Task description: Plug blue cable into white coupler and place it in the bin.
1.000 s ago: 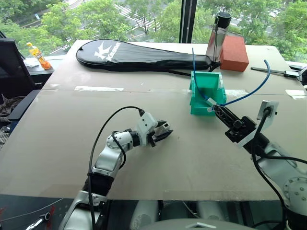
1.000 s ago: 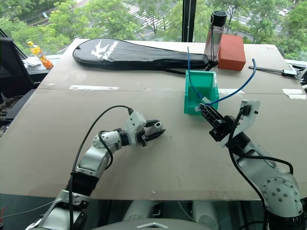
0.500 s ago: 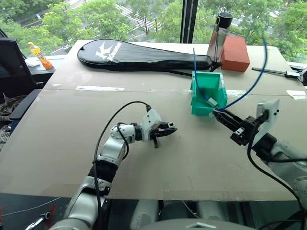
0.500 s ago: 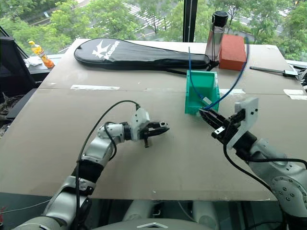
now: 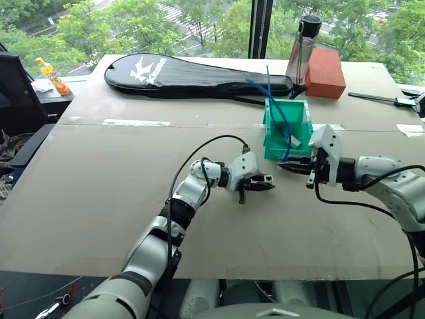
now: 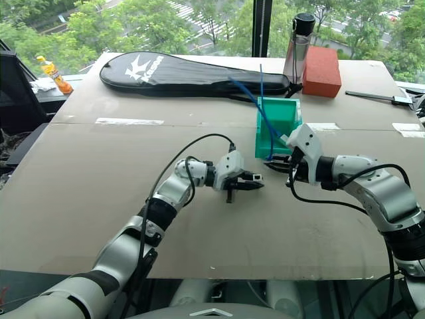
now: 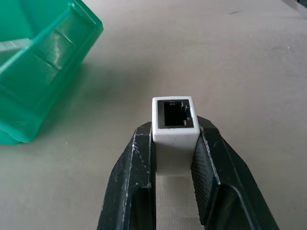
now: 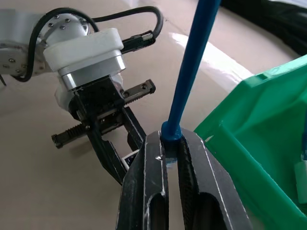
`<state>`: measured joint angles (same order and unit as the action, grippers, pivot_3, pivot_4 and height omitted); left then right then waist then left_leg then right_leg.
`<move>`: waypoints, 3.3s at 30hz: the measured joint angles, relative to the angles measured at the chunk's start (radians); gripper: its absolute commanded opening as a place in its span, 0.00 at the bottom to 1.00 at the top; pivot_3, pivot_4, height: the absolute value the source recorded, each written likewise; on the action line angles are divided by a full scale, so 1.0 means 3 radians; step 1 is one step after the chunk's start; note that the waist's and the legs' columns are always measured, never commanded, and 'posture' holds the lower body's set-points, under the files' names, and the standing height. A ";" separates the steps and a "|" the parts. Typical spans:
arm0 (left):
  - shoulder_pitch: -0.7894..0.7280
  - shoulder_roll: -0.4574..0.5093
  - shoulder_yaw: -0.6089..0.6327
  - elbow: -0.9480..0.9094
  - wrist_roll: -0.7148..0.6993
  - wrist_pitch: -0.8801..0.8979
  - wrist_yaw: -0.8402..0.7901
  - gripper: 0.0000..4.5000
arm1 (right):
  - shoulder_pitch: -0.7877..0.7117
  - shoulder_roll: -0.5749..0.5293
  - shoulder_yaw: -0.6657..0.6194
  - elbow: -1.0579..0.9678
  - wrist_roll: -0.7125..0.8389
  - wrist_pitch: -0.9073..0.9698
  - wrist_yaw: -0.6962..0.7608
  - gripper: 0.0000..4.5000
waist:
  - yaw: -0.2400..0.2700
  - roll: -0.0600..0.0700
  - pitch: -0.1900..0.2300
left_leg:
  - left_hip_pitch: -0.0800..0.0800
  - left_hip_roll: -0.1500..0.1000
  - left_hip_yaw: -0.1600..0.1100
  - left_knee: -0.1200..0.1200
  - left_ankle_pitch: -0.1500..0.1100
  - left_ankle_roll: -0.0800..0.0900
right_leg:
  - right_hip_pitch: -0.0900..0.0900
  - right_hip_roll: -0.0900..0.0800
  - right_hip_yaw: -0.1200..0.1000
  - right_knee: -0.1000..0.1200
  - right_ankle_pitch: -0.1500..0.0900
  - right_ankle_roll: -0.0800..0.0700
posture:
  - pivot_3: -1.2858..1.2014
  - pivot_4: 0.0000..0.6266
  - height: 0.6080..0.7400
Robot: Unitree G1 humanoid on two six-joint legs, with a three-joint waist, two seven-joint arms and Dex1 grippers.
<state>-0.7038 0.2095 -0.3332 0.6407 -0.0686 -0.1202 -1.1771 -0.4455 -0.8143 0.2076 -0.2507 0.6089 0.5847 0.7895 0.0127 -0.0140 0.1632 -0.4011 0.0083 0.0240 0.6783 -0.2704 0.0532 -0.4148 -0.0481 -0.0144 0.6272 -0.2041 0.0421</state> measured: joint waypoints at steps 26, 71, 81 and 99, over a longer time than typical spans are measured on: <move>0.0006 -0.0004 -0.0008 -0.0012 0.0102 -0.0109 -0.0020 0.09 | -0.0318 0.0391 0.0311 0.0506 -0.0843 -0.0254 0.0910 0.00 | 0.0002 0.0001 -0.0001 | 0.0003 -0.0001 0.0000 0.0002 0.0000 0.0000 | 0.0001 -0.0002 0.0000 0.0003 0.0001 0.0001 | 0.52 0.24 1.00; 0.0023 0.0029 -0.0011 -0.0011 0.0129 -0.0202 -0.0096 0.09 | -0.0396 0.0516 0.0366 0.0762 -0.1268 -0.0540 0.1332 0.00 | -0.0002 0.0000 -0.0006 | 0.0009 0.0001 0.0000 0.0005 0.0000 0.0000 | 0.0006 -0.0002 -0.0001 0.0007 0.0001 0.0000 | 0.52 0.24 1.00; 0.0024 0.0028 -0.0012 0.0010 0.0157 -0.0200 -0.0087 0.09 | -0.0352 0.0535 0.0423 0.0816 -0.1430 -0.0741 0.1333 0.00 | -0.0004 -0.0005 -0.0026 | 0.0014 0.0001 -0.0001 0.0005 0.0000 0.0000 | 0.0010 -0.0001 -0.0001 0.0007 0.0001 0.0000 | 0.52 0.24 1.00; 0.0180 0.0222 0.0130 -0.0662 -0.0080 0.0267 -0.0156 0.09 | 0.0369 0.1008 -0.0422 -0.0022 -0.1023 -0.0546 0.0419 0.81 | -0.0042 -0.0007 -0.0044 | 0.0004 0.0002 -0.0001 0.0006 0.0000 -0.0001 | -0.0008 -0.0006 0.0003 0.0029 0.0000 -0.0001 | 0.52 0.24 1.00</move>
<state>-0.6498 0.2761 -0.2941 0.4421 -0.0926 -0.0400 -1.2240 -0.3348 -0.5118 0.0809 -0.2573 0.3019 0.4210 0.9153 0.0000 -0.0161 0.1499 -0.4000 0.0090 0.0239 0.6799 -0.2703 0.0529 -0.4172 -0.0500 -0.0135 0.6360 -0.2040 0.0419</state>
